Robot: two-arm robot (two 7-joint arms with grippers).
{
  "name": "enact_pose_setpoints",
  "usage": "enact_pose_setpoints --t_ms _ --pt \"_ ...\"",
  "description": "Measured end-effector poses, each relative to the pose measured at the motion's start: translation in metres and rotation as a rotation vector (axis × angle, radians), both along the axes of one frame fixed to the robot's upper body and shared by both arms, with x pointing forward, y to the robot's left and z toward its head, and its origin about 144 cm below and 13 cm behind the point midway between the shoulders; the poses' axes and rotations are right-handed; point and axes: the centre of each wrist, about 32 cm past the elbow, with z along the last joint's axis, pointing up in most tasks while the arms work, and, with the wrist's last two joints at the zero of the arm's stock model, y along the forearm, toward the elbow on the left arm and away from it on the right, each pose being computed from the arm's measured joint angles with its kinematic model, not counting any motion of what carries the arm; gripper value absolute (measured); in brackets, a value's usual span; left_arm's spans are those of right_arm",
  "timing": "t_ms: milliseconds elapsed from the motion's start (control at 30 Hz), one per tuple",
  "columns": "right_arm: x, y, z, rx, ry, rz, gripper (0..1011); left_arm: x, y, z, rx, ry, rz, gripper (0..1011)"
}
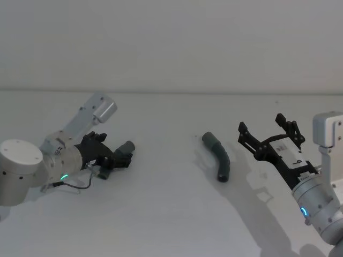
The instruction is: Use both hands to pick up one end of the pipe from the table, align the ends, and insert them.
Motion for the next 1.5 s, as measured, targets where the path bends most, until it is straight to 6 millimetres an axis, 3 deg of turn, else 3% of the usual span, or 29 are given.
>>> enact_pose_setpoints --t_ms 333,833,1500 --pt "0.0 0.0 0.0 0.0 0.0 0.0 1001 0.0 -0.001 -0.001 -0.001 0.009 0.005 820" --pt "0.0 0.0 0.0 0.0 0.0 0.0 1001 0.0 -0.001 -0.001 -0.002 0.013 0.009 352" --pt "0.011 0.001 0.013 -0.015 0.055 0.04 1001 0.0 -0.001 -0.001 -0.002 0.015 0.009 348"
